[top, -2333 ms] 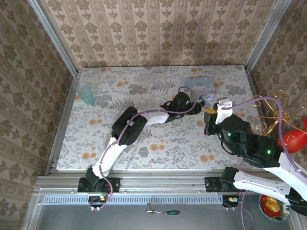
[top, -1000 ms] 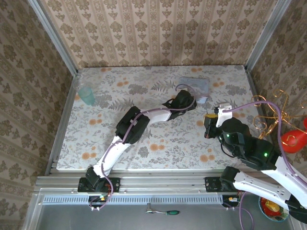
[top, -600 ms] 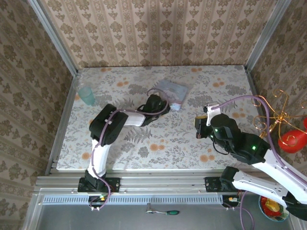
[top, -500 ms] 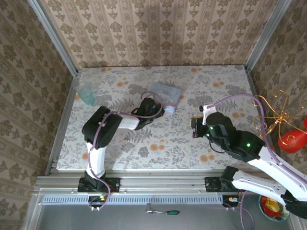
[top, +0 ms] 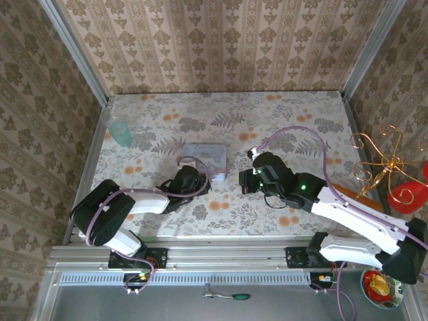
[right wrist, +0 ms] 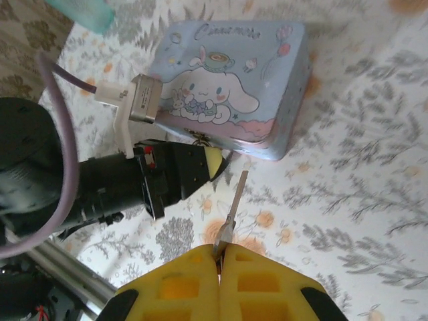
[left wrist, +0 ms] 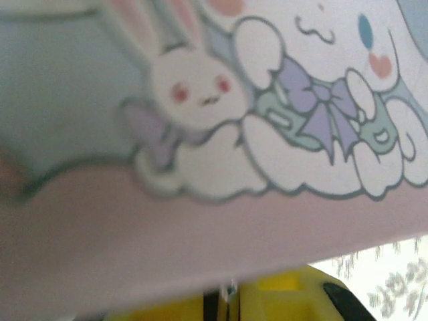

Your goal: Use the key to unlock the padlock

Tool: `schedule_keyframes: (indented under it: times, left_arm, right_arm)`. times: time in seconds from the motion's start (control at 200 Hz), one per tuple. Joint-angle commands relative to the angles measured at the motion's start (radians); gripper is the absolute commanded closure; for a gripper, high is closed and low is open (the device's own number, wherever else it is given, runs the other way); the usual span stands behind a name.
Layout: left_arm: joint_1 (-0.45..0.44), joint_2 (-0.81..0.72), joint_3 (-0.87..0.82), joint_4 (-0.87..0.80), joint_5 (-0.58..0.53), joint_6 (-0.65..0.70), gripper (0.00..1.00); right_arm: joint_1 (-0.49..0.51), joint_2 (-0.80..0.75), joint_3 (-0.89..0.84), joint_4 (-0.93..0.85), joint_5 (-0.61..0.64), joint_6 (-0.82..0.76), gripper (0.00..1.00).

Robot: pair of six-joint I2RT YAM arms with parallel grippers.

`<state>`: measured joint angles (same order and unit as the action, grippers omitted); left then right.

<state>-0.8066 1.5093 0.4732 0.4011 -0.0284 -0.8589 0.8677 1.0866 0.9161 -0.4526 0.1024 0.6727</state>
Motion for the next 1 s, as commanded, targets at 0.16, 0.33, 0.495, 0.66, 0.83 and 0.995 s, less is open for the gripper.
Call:
schedule_keyframes:
  times: [0.16,0.33,0.495,0.66,0.83,0.995]
  left_arm:
    - [-0.095,-0.027,-0.013,-0.147,-0.085,0.016,0.75]
    - [-0.110,-0.101,-0.034,-0.193,-0.149,0.059,0.58]
    - [-0.110,-0.230,-0.114,-0.155,-0.186,0.115,0.49]
    - [-0.111,-0.259,-0.108,-0.146,-0.160,0.176,0.44]
    - [-0.113,-0.187,-0.066,-0.119,-0.123,0.172,0.44]
    - [-0.117,-0.093,-0.011,-0.107,-0.129,0.152,0.44]
  right_arm:
    - [0.085,0.091,-0.065,0.090,-0.009,0.138,1.00]
    - [0.121,0.141,-0.119,0.182,-0.022,0.145,1.00]
    - [0.129,0.137,-0.208,0.305,-0.048,0.104,1.00]
    - [0.126,0.143,-0.255,0.327,-0.036,0.112,1.00]
    - [0.126,0.150,-0.297,0.377,-0.038,0.140,1.00]
    - [0.126,0.158,-0.309,0.393,-0.044,0.141,1.00]
